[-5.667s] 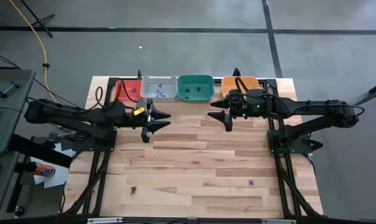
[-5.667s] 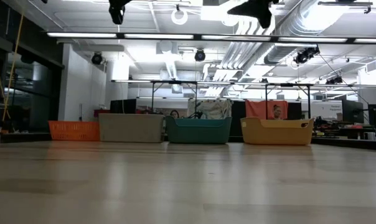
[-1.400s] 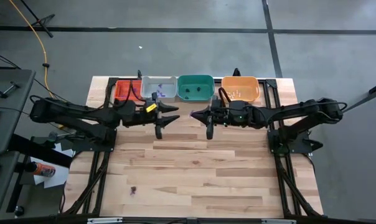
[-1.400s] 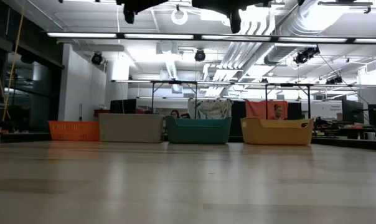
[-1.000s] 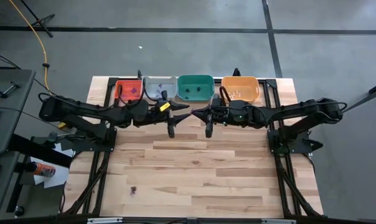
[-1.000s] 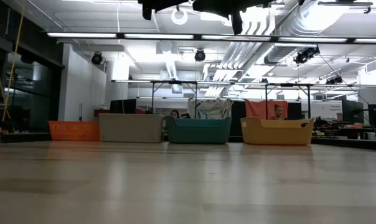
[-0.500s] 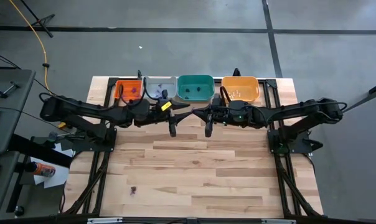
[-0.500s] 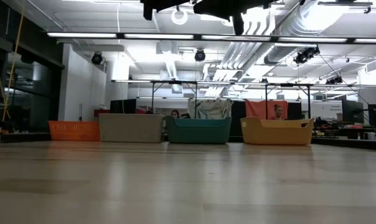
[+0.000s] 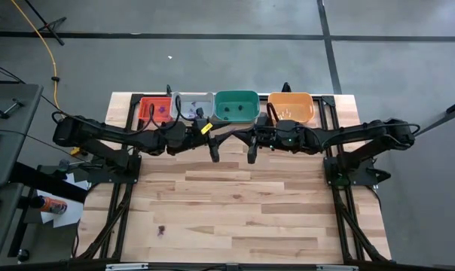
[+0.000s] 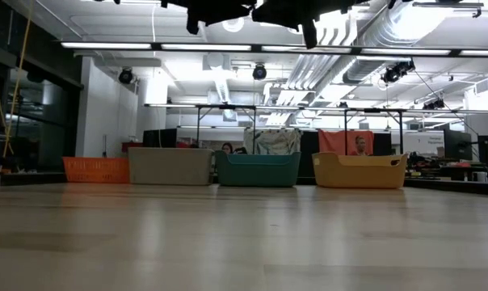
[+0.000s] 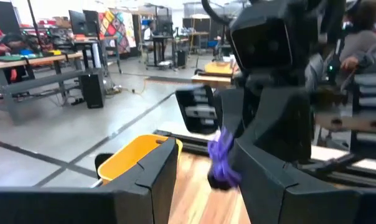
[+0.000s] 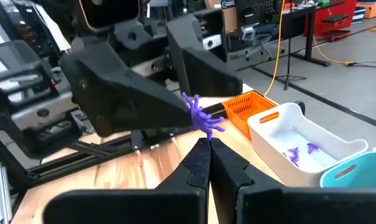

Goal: Sort Halloween decoration
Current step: Put the violet spider into the orange bin

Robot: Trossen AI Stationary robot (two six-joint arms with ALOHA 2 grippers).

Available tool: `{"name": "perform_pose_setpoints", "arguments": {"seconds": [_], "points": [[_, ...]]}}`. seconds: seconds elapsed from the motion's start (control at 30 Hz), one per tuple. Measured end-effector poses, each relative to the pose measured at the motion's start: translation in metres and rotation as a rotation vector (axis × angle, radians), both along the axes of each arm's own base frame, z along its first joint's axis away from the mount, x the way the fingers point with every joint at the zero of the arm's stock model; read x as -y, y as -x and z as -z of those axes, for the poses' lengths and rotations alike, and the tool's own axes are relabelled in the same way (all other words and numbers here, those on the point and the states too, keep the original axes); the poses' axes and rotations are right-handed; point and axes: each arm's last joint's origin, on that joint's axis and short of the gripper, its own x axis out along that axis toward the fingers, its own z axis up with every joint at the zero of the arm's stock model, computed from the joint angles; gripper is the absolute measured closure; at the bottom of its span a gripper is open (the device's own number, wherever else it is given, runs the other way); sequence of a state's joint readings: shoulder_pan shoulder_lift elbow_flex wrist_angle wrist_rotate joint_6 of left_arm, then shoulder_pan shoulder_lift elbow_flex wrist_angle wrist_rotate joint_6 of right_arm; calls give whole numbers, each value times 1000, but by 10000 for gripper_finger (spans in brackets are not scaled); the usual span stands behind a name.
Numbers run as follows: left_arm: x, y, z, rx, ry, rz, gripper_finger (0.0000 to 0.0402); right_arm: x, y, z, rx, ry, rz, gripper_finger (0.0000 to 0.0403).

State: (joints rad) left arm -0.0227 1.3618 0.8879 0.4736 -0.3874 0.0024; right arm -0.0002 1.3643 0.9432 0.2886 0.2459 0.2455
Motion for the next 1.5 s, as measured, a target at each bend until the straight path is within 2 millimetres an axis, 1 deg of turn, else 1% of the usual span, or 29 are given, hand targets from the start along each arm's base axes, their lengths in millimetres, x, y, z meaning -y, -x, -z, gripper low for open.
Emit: {"name": "perform_pose_setpoints", "arguments": {"seconds": [0.23,0.4,0.57,0.73,0.87,0.93,1.1,1.13,1.37,1.43,1.5], "points": [[-7,0,-2,26,21,-7,257,0,0,1,-11,0,0,403],[-7,0,-1,25,33,7,257,0,0,1,-12,3,-2,403],[-5,-1,0,9,39,62,257,0,0,1,-16,20,-5,403],[-7,-1,1,10,51,60,259,0,0,1,-16,21,-6,403],[-8,-1,1,10,51,55,284,0,0,1,-17,24,-6,403],[-9,-1,1,12,58,54,309,0,0,1,-17,25,-6,403],[-10,-1,1,20,84,56,385,0,0,1,-17,26,-3,403],[-10,-1,1,21,86,56,393,0,0,1,-17,26,-3,403],[-10,0,1,21,90,55,399,0,0,1,-16,21,10,402],[-12,0,1,12,77,49,399,1,0,2,-22,23,33,393],[-15,3,0,0,70,38,400,1,1,2,-27,24,46,373]]}}
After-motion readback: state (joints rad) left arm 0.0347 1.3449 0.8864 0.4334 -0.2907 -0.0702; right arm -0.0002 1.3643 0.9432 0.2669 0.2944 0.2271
